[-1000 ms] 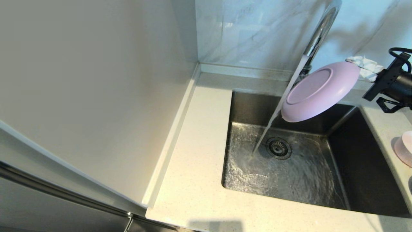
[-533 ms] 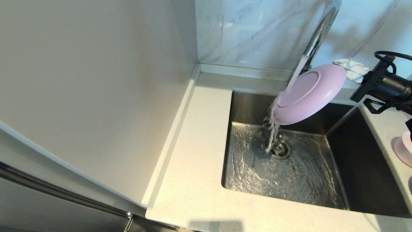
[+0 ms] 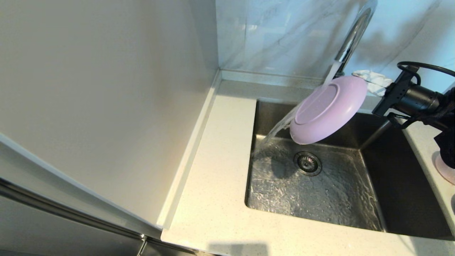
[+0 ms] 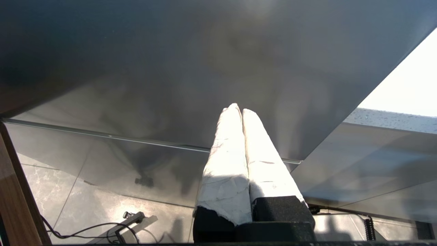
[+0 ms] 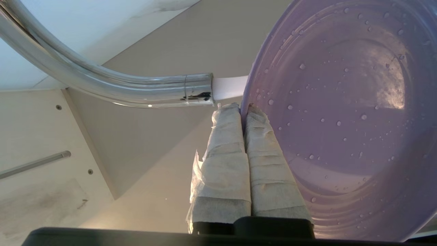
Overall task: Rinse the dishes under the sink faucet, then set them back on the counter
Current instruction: Rinse the plate
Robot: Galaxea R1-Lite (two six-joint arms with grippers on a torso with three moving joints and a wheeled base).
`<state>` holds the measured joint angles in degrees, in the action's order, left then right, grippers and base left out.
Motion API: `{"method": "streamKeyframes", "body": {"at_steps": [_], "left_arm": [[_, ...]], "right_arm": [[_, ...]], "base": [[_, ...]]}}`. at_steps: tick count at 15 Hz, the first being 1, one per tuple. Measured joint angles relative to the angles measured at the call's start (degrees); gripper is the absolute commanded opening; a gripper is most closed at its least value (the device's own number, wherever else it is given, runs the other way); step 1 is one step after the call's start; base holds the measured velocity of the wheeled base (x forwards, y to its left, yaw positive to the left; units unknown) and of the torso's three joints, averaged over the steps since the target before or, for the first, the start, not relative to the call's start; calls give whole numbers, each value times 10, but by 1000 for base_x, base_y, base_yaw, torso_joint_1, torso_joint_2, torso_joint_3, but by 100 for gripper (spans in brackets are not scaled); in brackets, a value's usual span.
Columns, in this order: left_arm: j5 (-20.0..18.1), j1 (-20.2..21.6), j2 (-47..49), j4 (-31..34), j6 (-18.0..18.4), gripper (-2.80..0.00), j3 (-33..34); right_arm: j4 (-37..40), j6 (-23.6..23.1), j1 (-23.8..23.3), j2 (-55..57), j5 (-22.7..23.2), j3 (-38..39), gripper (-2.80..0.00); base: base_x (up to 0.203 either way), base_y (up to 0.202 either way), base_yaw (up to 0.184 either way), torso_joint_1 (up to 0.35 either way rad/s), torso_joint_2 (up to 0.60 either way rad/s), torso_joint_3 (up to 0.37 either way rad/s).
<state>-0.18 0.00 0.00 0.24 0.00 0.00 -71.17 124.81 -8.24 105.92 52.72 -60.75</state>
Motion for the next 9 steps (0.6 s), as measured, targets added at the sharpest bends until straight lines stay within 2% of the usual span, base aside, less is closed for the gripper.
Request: {"method": "streamKeyframes", "body": {"at_steps": [2, 4, 9], "left_arm": [[0, 0, 0, 0, 0, -280, 0], [0, 0, 0, 0, 0, -280, 0], [0, 0, 0, 0, 0, -280, 0]], "right_arm": [[0, -1, -4, -1, 0, 1, -280], [1, -2, -27, -4, 0, 9, -280], [23, -11, -147, -31, 17, -1, -280]], "base": [[0, 0, 0, 0, 0, 0], [0, 0, 0, 0, 0, 0], [0, 0, 0, 0, 0, 0]]}}
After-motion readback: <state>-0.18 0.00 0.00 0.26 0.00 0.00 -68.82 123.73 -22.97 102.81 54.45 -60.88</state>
